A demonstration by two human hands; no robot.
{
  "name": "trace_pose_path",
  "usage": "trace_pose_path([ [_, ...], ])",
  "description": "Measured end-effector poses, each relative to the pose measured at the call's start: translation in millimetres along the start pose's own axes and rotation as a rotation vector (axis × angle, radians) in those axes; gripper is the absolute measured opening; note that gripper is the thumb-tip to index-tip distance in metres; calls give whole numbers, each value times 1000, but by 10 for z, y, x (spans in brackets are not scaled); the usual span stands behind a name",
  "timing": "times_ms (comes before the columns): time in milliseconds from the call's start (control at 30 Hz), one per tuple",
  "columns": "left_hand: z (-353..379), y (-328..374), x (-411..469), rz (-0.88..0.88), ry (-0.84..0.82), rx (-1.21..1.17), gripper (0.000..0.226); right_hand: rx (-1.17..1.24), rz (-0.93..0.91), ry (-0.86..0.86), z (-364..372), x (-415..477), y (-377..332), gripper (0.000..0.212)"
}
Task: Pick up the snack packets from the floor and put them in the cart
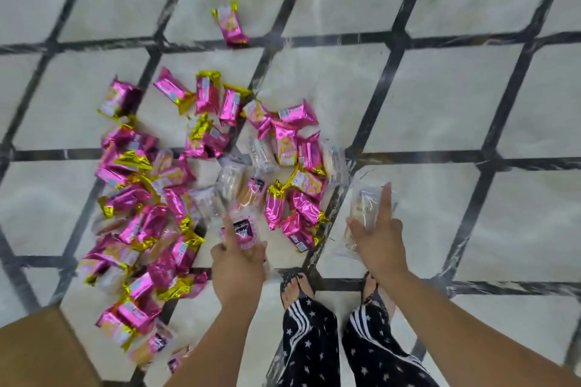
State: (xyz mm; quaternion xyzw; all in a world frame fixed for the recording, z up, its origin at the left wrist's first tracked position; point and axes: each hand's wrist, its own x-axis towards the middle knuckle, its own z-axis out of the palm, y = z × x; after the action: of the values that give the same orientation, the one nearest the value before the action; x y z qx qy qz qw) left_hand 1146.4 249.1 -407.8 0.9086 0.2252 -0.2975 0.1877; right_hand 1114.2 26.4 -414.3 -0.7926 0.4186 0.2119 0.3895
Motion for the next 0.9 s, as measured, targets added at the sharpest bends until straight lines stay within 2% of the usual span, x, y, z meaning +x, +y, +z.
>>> trace_pose_path([
  [300,-1522,717,-1431,309,53,13,89,24,-169,-43,-1495,-1347,-805,91],
  [433,-2018,899,-2157,465,144,-14,90,47,-217,-9,-2040,-1988,-829,99],
  [533,-2228,899,-2629,595,154,-2,89,49,-236,3,-2355,-2444,-735,99],
  [733,-2378,674,-3126,669,70,-17,85,125,-176,138,-2555,-3263,-403,102],
  [800,-2411,580,-3162,689,-16,-56,86,186,-134,210,-2500,-3506,-294,100],
  [900,-2480,540,-3169,830,-159,20,83,308,-60,296,-2390,-3856,-164,99],
])
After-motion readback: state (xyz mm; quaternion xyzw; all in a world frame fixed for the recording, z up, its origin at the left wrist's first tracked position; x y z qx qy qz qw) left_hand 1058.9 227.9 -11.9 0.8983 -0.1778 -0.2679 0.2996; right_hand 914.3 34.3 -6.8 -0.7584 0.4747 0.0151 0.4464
